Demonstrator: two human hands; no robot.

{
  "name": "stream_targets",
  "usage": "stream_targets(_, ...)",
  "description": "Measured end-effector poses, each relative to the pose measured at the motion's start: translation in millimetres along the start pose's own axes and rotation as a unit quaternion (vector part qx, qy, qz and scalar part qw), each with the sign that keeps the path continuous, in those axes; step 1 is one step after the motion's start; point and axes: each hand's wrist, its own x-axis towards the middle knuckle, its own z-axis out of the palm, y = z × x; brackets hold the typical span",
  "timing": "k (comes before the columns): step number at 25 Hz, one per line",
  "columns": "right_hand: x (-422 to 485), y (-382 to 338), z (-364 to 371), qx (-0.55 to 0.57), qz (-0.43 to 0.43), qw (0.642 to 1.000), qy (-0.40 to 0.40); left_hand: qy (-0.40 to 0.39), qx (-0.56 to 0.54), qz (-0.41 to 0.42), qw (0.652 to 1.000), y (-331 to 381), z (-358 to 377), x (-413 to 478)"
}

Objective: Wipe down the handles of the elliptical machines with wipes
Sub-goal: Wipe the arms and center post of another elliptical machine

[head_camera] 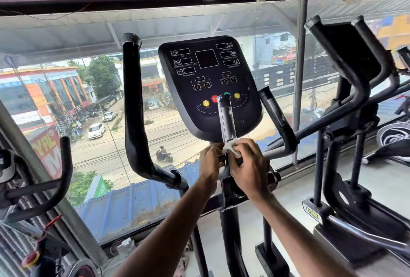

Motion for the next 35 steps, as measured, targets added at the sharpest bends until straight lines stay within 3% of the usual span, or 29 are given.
stream_targets(3, 8, -2, 3, 0.011, 0.057, 0.998, 0.021, 0.005, -0.001, -0.013, 1.000, -3, 2, -1)
stream_targets(7, -20, 6, 1, 0.021, 0.000, 1.000, -0.006, -0.003, 0.026, -0.005, 1.000, -6, -1, 2)
stream_targets(11, -28, 0, 7, 0.055, 0.079, 0.994, 0.050, 0.013, 0.045, -0.002, 0.999, -8, 1, 2)
stream_targets(15, -56, -6, 9, 0.057, 0.059, 0.995, 0.051, 0.011, 0.062, 0.016, 0.998, -8, 1, -4)
stream_targets(18, -60, -8, 13, 0.074, 0.130, 0.984, 0.097, 0.004, 0.062, 0.033, 0.998, -10, 1, -4)
stream_targets(22, -70, -13, 29, 0.072, 0.138, 0.979, 0.131, -0.024, 0.074, 0.056, 0.995, -11, -5, 1)
stream_targets(26, -92, -22, 46, 0.112, 0.263, 0.943, 0.171, -0.057, 0.099, 0.068, 0.991, -14, -14, 8)
stream_targets(30, -79, -36, 57, 0.142, 0.269, 0.922, 0.239, -0.084, 0.138, 0.103, 0.981, -18, -21, 17)
stream_targets(33, -86, -41, 67, 0.162, 0.378, 0.869, 0.275, -0.098, 0.164, 0.124, 0.974, -23, -27, 22)
stream_targets(35, -90, -48, 73, 0.168, 0.390, 0.854, 0.300, -0.096, 0.172, 0.125, 0.972, -27, -31, 25)
